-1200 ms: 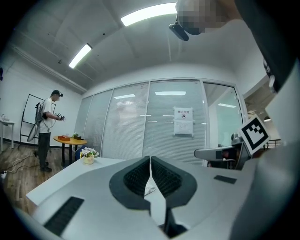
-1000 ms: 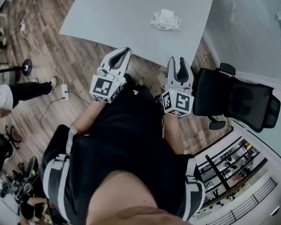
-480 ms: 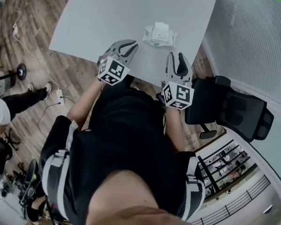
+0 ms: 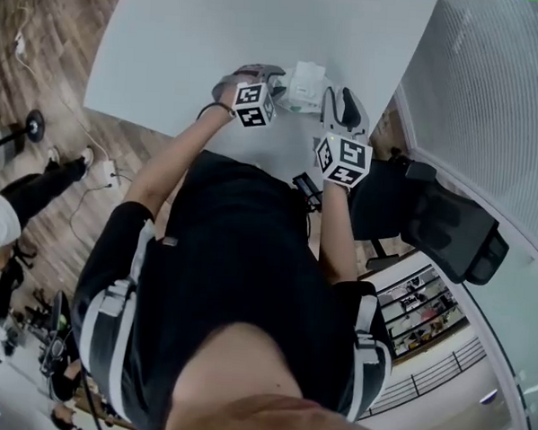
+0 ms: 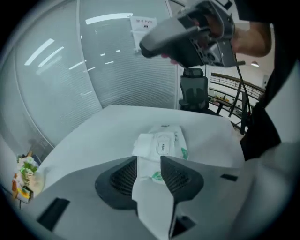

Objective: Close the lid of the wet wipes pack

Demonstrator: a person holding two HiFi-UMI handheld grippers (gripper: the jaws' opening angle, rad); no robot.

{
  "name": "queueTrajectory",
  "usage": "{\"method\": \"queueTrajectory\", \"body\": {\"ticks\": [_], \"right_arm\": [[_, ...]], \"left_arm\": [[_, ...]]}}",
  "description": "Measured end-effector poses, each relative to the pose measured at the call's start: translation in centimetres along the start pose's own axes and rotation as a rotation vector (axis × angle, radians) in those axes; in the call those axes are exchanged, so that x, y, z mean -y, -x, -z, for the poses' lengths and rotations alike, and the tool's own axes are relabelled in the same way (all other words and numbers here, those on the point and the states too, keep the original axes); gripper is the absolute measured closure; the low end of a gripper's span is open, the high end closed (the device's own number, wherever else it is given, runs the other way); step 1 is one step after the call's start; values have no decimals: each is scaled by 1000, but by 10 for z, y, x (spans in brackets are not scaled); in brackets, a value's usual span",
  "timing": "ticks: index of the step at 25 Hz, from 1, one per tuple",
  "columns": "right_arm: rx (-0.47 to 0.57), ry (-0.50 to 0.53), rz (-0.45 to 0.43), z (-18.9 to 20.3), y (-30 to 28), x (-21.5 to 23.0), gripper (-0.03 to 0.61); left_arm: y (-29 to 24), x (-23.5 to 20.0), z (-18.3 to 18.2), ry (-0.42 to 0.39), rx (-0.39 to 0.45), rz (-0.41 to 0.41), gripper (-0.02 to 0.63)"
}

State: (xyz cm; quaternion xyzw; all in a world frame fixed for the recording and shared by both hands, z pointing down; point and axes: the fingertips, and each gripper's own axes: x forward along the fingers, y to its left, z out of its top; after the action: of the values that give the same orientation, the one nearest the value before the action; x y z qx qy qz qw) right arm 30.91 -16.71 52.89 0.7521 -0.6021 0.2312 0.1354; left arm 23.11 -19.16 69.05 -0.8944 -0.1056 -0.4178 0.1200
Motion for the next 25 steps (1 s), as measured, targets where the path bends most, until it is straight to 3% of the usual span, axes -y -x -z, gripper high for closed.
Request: {"method": "queueTrajectory", "body": {"ticks": [5,10,13,19,25], "right_arm": [[-65,4,-31,4,-47,12,422],[-159,34,-118,18,-81,14,422],[-256,77,-228,34,-96,14,422],[-547,270,-546,81,-123,4,425],[-744,453,-689,124,-163,5,422]], "left_arm": [[-65,-4,36,-34,-147,155,456],[-74,-7,42,-39,-174,261,448],[-72,-4,39,-45,-171,292,446],[-72,-6,37,-51,-176,301,446],[-72,-8,38,-68,-185,304,446]]}}
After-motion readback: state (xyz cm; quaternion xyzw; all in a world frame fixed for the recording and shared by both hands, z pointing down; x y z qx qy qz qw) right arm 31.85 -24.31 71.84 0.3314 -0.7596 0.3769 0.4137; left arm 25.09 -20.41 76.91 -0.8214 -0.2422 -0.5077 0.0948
